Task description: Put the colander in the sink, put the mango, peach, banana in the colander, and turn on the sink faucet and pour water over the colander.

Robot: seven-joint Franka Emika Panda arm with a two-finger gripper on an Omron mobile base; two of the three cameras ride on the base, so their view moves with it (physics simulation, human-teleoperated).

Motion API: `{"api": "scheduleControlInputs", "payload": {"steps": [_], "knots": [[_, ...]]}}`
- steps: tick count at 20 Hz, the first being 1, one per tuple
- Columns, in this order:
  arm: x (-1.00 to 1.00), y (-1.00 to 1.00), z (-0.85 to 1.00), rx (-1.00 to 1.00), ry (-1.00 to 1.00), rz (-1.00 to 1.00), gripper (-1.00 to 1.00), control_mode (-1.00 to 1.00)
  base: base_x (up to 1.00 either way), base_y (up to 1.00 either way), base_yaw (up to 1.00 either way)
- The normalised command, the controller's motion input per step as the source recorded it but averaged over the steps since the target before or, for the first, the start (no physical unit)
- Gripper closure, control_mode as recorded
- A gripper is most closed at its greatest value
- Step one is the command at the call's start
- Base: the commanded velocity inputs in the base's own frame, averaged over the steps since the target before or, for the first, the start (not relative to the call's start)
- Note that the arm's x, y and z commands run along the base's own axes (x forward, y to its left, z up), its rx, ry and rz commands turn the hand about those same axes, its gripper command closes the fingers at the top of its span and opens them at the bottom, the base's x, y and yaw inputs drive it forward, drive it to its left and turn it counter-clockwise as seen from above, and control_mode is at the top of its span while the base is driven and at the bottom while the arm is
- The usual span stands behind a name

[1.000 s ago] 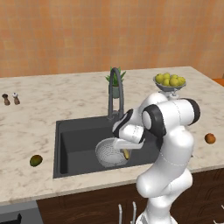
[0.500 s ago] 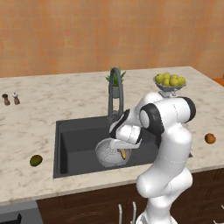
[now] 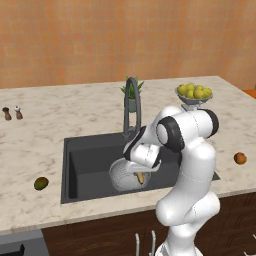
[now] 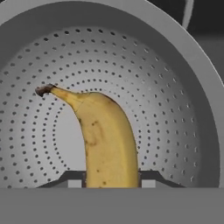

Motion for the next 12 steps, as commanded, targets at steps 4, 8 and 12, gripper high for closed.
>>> {"api": "scheduleControlInputs", "payload": {"steps": [4, 8, 12], "knots": [[0.0, 0.0, 0.0, 0.0, 0.0, 0.0, -1.0, -1.0, 0.0, 0.0, 0.0], [-0.04, 0.0, 0.14, 0.0, -0.06, 0.0, -1.0, -1.0, 0.0, 0.0, 0.0], [-0.06, -0.02, 0.39, 0.0, -0.07, 0.0, -1.0, -1.0, 0.0, 0.0, 0.0]]}}
